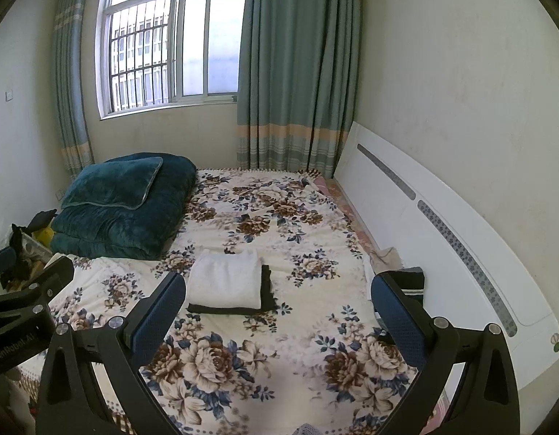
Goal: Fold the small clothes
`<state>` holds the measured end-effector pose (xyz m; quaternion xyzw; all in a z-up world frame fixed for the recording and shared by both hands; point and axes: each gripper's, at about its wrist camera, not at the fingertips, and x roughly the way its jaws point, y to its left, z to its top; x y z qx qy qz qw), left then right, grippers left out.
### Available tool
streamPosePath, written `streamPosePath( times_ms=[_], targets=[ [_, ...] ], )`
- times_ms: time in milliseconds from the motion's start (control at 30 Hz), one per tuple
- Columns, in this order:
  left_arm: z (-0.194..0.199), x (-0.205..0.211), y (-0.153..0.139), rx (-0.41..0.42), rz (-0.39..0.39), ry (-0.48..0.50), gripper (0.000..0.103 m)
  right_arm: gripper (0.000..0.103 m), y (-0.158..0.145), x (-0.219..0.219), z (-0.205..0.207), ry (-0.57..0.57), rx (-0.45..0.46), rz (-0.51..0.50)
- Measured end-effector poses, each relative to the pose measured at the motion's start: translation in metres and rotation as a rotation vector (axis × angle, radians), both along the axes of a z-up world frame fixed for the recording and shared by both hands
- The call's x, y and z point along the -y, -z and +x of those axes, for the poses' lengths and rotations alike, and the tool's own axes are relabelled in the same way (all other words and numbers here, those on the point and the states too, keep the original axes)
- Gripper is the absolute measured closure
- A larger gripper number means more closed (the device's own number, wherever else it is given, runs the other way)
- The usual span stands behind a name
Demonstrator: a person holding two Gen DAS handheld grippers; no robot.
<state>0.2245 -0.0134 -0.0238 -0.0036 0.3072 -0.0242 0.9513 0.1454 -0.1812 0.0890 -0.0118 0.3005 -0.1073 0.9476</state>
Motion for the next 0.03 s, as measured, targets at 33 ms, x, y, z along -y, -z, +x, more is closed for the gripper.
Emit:
streamPosePath(
  times_ms=[33],
  targets=[
    [0.0002,-0.0012,-0.0009,0.000,-0.001,0.000,0.000,0.000,-0.0001,-0.0004,0.0006,-0.001,0.000,0.000]
  ],
)
